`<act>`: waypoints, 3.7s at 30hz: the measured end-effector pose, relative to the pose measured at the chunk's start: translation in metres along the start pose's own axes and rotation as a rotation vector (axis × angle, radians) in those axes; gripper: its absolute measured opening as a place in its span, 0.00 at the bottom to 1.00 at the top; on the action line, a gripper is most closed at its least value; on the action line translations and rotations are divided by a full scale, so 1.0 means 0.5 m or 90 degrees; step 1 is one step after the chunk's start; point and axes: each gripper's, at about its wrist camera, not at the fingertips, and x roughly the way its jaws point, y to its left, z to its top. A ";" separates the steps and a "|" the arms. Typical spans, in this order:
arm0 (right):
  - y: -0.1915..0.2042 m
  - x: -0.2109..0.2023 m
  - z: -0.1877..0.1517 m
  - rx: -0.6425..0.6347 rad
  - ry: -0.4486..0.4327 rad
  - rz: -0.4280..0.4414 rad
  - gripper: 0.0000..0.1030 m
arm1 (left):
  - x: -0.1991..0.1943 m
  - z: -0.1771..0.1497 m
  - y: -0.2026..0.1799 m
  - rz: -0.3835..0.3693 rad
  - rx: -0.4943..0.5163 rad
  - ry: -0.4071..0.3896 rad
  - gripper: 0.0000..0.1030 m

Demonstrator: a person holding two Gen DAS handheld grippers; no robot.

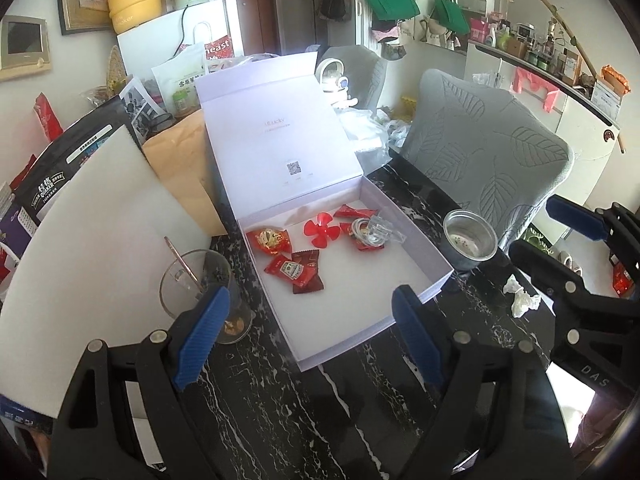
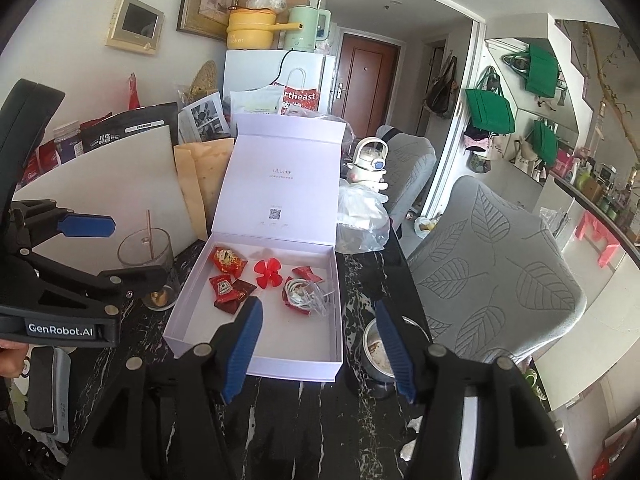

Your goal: Organize objects

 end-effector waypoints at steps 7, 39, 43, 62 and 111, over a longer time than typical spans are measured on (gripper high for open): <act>0.022 -0.043 -0.046 0.008 0.002 0.002 0.59 | -0.030 -0.056 -0.008 0.001 -0.001 -0.001 0.81; 0.087 -0.041 -0.214 0.075 0.068 0.021 0.59 | -0.022 -0.245 -0.026 -0.006 -0.004 0.019 0.81; 0.089 -0.033 -0.215 0.070 0.070 0.026 0.59 | -0.026 -0.247 -0.023 -0.012 -0.007 0.018 0.81; 0.104 -0.022 -0.217 0.055 0.077 0.027 0.59 | -0.033 -0.253 -0.016 0.006 -0.008 0.019 0.81; 0.102 -0.031 -0.233 0.059 0.085 0.014 0.59 | -0.034 -0.265 -0.036 0.006 0.000 0.035 0.81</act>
